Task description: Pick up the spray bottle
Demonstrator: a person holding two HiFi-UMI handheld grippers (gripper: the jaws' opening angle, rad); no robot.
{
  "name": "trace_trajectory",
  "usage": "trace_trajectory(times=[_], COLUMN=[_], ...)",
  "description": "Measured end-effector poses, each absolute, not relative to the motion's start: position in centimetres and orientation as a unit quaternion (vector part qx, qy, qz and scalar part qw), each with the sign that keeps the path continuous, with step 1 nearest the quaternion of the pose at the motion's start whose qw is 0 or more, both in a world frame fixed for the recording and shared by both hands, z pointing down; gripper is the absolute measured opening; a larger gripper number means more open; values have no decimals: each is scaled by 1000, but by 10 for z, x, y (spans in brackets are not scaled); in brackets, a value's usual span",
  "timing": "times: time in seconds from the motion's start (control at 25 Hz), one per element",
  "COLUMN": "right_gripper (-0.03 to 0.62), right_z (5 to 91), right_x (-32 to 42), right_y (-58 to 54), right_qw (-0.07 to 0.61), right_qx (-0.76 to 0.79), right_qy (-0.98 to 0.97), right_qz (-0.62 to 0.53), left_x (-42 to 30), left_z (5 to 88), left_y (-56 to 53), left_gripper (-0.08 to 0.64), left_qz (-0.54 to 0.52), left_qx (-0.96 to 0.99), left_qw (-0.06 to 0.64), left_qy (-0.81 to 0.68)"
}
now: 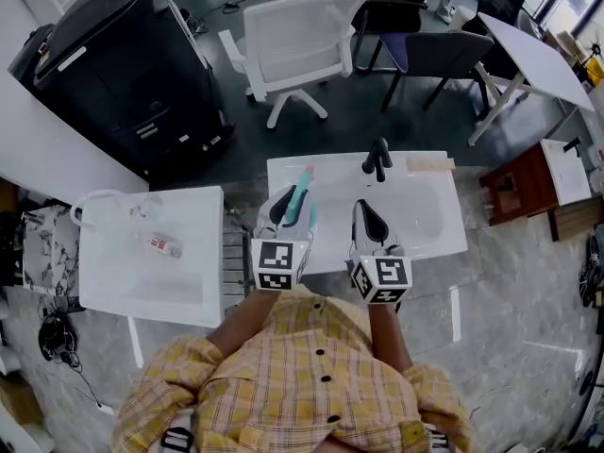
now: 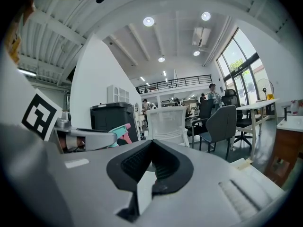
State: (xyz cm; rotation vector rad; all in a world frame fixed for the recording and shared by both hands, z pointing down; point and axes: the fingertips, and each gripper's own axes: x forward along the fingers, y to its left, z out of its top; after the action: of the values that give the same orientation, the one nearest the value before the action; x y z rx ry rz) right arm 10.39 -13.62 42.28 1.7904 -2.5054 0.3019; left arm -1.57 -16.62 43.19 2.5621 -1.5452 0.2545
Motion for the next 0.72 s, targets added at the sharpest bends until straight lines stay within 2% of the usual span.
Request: trace_trajectory(times=[0.72], right_gripper=[-3], right_z=[422], right_x=[113], right_y=[-133], right_qw=[27], right_qx=[587], right_qy=[-804], right_qz=[92], left_x=[-4], left_z=[429], left_y=[-159], left_gripper=[92], left_qz=[80], left_qx=[857], left_qw=[65], left_qy=[-505])
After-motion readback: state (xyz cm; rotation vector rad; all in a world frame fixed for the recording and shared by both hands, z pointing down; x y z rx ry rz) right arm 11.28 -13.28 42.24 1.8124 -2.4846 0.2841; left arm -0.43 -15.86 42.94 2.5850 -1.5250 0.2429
